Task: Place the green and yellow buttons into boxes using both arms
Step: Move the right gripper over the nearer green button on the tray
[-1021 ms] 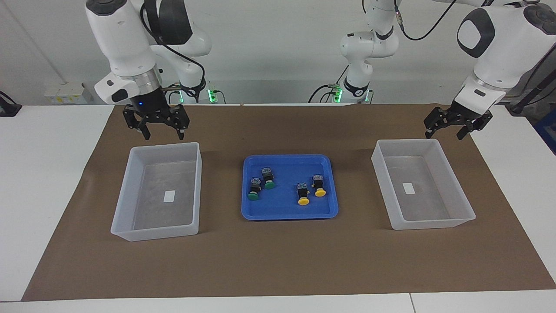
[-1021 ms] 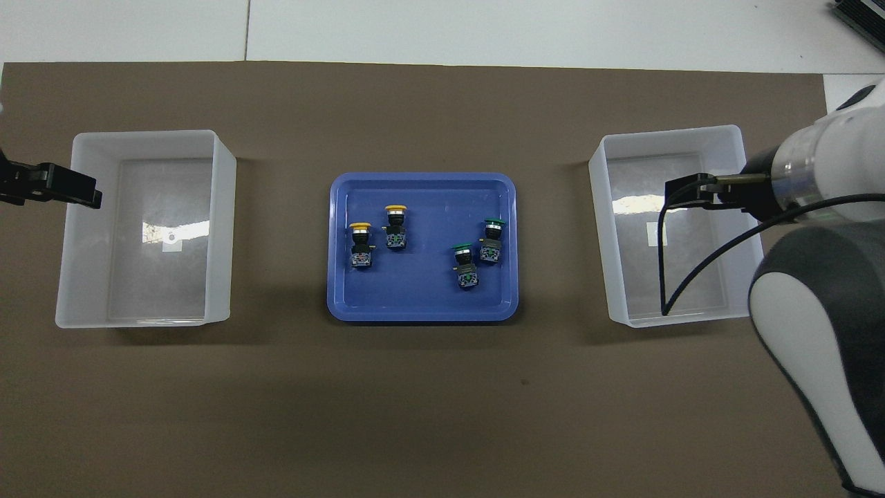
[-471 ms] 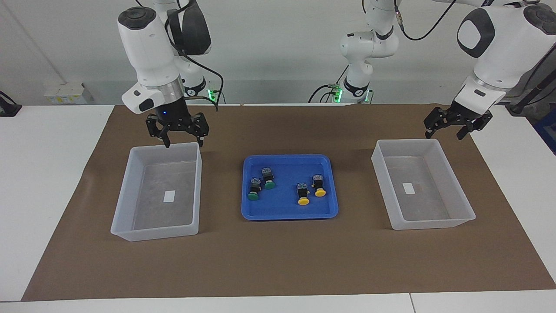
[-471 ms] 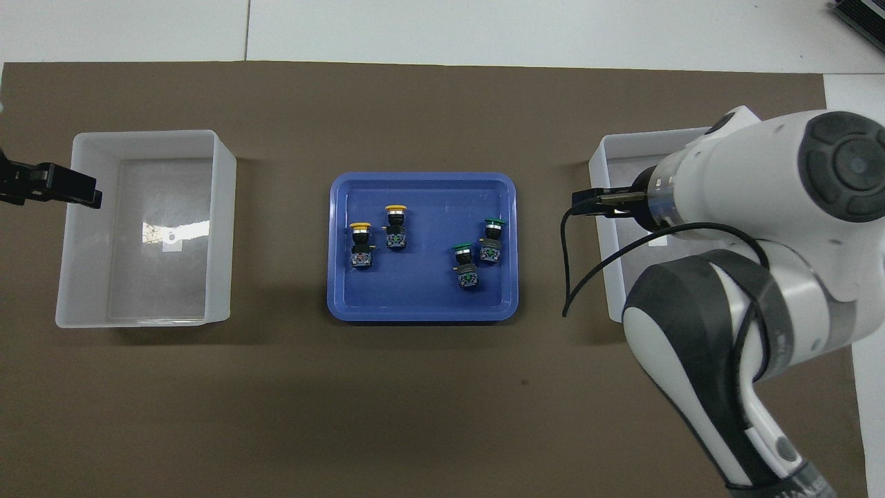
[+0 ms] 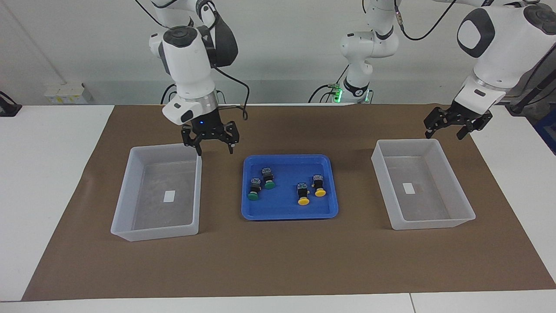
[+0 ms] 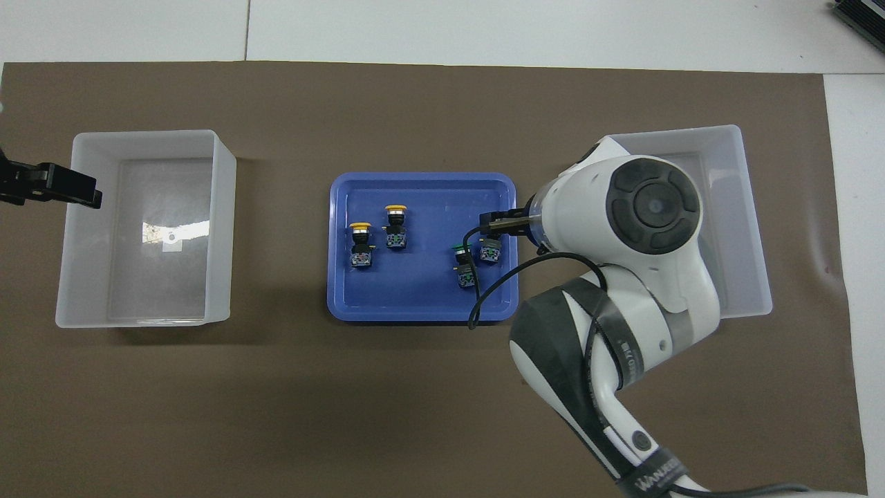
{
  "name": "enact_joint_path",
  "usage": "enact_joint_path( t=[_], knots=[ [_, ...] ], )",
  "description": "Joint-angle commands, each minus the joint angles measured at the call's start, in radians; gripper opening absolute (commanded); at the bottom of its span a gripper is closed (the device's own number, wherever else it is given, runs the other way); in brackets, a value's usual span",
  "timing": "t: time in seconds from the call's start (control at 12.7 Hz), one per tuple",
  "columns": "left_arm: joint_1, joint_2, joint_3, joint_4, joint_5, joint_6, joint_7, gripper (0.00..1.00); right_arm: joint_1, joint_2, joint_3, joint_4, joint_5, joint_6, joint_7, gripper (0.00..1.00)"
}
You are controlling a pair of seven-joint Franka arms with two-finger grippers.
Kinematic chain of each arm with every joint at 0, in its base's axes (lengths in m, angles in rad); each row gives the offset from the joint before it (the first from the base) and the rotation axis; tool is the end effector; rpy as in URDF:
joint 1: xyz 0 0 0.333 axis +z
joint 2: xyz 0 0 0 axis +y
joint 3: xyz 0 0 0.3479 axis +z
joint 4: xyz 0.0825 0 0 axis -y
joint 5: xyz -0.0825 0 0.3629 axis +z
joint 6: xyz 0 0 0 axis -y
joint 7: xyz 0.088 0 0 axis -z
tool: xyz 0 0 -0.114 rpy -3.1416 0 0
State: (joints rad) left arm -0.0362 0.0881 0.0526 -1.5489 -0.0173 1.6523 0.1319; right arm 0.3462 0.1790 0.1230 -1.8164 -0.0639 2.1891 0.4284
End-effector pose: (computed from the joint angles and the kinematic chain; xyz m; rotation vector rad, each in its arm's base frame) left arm 0.5700 0.0061 0.6180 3.1249 -0.1790 0.0255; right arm 0.5527 0.2719 0.4922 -3.0717 -0.1055 -0.2939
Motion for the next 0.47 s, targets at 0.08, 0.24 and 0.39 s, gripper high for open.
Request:
enact_joint_path(
  t=[0.08,0.24,0.39],
  knots=[
    [-0.008,-0.030,0.006,-0.034,0.013,0.012,0.000,1.00,0.045,0.075,-0.002,-0.018,-0.050,0.109,0.046,1.00],
    [-0.008,-0.030,0.006,-0.036,0.014,0.012,0.002,1.00,0.048,0.089,-0.002,-0.061,-0.086,0.158,0.052,1.00],
    [-0.008,-0.030,0.006,-0.036,0.014,0.012,0.002,1.00,0.048,0.080,0.000,-0.112,-0.088,0.187,0.052,1.00]
  ],
)
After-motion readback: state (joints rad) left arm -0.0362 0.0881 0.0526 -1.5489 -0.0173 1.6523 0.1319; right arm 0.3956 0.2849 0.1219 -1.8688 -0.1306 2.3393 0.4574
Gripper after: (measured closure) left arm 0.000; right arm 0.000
